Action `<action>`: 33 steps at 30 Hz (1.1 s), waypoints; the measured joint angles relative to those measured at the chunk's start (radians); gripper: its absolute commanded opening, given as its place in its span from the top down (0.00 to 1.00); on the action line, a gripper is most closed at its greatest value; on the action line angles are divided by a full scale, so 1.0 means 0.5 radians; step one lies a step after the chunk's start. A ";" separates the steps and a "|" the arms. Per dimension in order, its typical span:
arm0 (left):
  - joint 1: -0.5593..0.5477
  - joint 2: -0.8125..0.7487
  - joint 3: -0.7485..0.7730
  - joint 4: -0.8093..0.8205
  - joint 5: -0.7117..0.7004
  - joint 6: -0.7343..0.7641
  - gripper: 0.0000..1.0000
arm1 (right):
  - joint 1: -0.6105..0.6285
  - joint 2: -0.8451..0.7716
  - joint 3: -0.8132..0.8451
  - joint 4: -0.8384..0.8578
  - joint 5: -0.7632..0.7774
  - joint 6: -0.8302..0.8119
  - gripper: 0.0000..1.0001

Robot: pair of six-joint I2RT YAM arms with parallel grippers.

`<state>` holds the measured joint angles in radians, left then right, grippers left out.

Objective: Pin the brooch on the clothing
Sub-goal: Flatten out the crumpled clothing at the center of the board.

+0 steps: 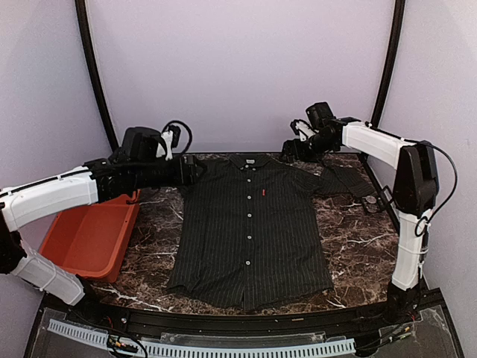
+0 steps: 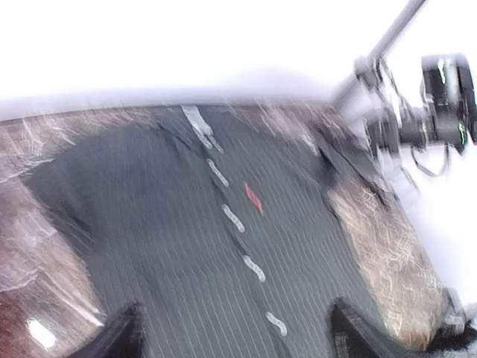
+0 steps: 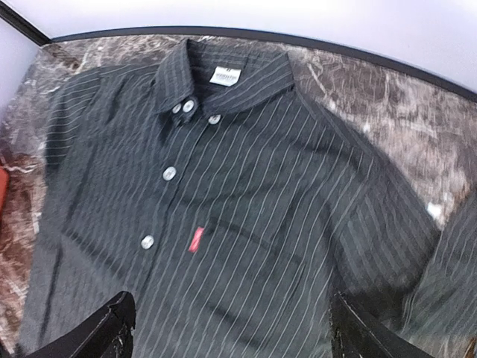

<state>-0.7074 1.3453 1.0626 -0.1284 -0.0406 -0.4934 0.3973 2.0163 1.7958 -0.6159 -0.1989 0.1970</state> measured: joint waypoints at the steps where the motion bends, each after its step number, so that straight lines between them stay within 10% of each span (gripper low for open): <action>1: 0.081 0.025 0.085 0.023 -0.048 0.072 0.02 | 0.000 0.090 0.103 -0.034 0.029 -0.038 0.12; 17: 0.547 1.460 0.881 0.169 0.150 0.916 0.03 | 0.000 0.680 0.681 -0.285 0.257 -0.531 0.16; 33: 0.663 1.838 1.325 0.031 0.495 1.144 0.23 | -0.054 0.883 0.726 -0.288 0.261 -0.653 0.22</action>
<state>-0.3759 2.2642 1.7252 -0.1127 0.2070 0.0788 0.3702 2.4577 2.1590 -0.7601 -0.0685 -0.1295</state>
